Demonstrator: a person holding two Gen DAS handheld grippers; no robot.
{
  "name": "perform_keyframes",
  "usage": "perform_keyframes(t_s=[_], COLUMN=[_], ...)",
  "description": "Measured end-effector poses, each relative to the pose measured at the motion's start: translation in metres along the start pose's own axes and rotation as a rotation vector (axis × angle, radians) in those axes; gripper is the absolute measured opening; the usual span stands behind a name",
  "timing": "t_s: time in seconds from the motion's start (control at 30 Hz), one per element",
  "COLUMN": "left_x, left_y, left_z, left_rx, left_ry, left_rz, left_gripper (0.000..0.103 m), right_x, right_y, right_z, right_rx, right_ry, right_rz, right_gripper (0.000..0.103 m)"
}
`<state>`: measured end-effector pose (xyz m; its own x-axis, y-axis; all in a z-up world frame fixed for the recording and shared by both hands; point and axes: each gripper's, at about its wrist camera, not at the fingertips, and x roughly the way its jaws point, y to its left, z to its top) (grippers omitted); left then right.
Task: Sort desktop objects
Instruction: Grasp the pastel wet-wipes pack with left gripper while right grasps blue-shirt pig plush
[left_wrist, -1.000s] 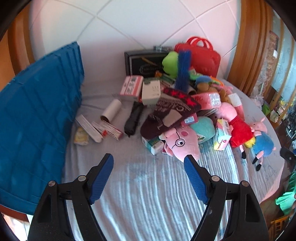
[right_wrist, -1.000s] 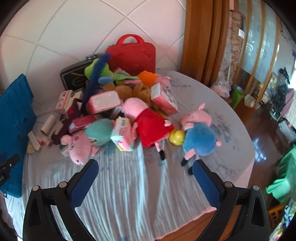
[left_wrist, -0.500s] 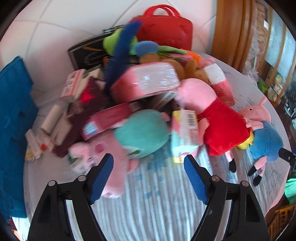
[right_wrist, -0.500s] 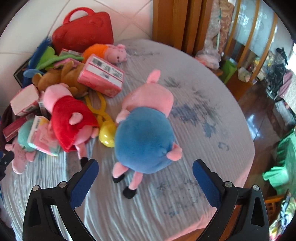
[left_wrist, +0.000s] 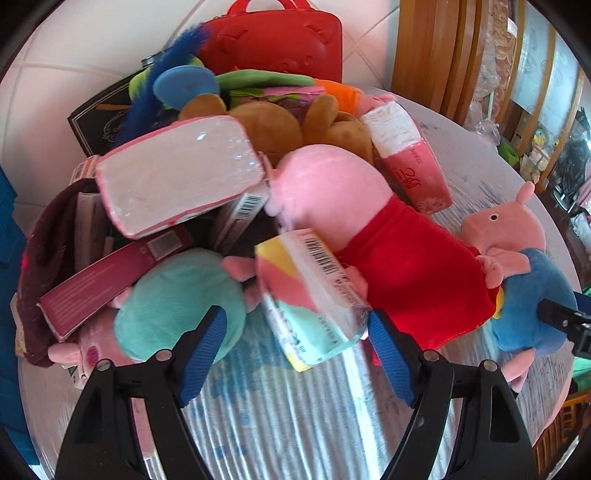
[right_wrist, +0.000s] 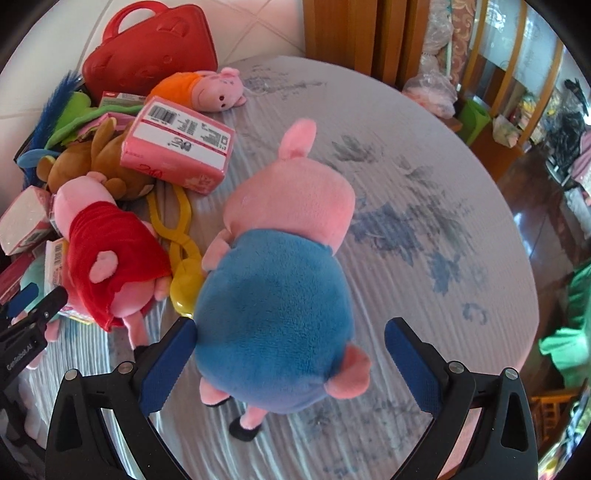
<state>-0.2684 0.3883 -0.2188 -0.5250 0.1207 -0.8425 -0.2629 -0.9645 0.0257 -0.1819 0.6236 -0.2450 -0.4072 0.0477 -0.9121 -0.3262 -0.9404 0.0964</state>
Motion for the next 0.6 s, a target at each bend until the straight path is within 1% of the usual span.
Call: perform_keyframes(t_s=[0.03,0.13,0.17,0.2,0.23,0.27,0.37,0.43,0.5,0.57,0.6], left_x=[0.003,0.017,0.022,0.022,0.020,0.018,0.018,0.015,0.012,0.005,0.002], left_y=[-0.006,-0.010,-0.009,-0.006,-0.004,-0.004,-0.004,-0.003,0.001,0.001,0.002], left_z=[0.000,-0.001,-0.001,-0.001,0.000,0.001,0.004,0.004,0.004,0.004,0.004], left_rx=[0.009,0.021,0.010,-0.001,-0.009,-0.004,0.015,0.019,0.010,0.014,0.019], left_ry=[0.014,0.043,0.062,0.060,0.052,0.048,0.055,0.049,0.043,0.032,0.023], left_rz=[0.007,0.058,0.059,0.051,0.044,0.042,0.037,0.034,0.013,0.015,0.019], left_gripper=[0.079,0.079,0.078,0.077,0.072,0.062,0.054,0.050,0.046,0.044,0.043], right_x=[0.005,0.015,0.017,0.019,0.021,0.024,0.033,0.033,0.027,0.019,0.013], right_y=[-0.001,-0.003,-0.003,-0.003,-0.003,-0.001,0.004,0.005,0.006,0.006,0.006], right_z=[0.000,0.002,0.003,0.003,0.003,0.003,0.001,-0.002,-0.004,-0.004,-0.003], right_rx=[0.006,0.028,0.033,0.036,0.036,0.033,0.021,0.023,0.017,0.013,0.012], right_ry=[0.012,0.033,0.037,0.041,0.046,0.053,0.085,0.077,0.055,0.037,0.024], right_rz=[0.015,0.054,0.062,0.068,0.071,0.073,0.069,0.070,0.058,0.062,0.063], right_gripper=[0.103,0.103,0.103,0.103,0.103,0.103,0.103,0.103,0.092,0.086,0.085])
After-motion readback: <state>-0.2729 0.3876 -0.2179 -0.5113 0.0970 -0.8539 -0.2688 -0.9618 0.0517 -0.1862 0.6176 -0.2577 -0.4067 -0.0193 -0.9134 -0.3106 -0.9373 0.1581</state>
